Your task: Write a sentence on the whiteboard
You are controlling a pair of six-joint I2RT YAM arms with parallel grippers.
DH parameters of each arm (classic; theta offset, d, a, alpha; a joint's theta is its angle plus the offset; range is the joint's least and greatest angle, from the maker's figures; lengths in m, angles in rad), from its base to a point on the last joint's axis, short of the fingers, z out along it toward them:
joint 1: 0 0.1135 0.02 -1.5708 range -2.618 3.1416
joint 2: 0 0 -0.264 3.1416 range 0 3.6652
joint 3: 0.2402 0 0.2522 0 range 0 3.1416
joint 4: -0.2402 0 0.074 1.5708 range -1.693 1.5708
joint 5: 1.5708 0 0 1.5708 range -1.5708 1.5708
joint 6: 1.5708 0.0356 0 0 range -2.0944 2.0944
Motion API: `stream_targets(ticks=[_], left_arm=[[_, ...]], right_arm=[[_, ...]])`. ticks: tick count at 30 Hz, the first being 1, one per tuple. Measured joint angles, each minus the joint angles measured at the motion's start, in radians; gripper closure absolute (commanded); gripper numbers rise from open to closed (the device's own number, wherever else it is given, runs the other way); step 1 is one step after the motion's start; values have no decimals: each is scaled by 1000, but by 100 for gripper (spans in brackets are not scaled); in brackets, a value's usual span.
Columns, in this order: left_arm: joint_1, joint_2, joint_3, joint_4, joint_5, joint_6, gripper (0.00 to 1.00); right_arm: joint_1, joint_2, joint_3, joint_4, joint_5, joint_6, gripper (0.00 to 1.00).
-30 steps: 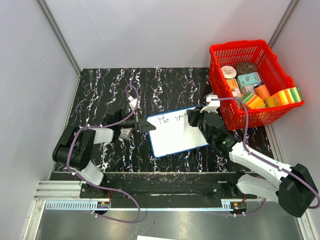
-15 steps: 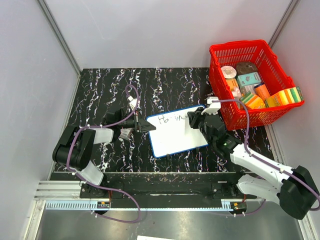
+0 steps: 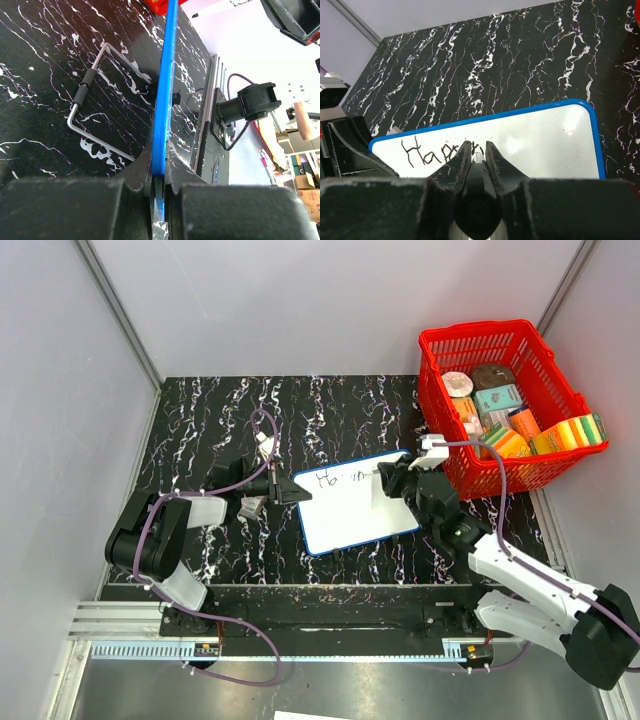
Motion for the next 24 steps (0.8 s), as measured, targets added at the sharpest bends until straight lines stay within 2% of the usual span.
stream_targets(ticks=[24], left_arm=[[0, 0, 0, -4, 0, 3, 100]], right_arm=[[-5, 83, 32, 8, 4, -7, 100]])
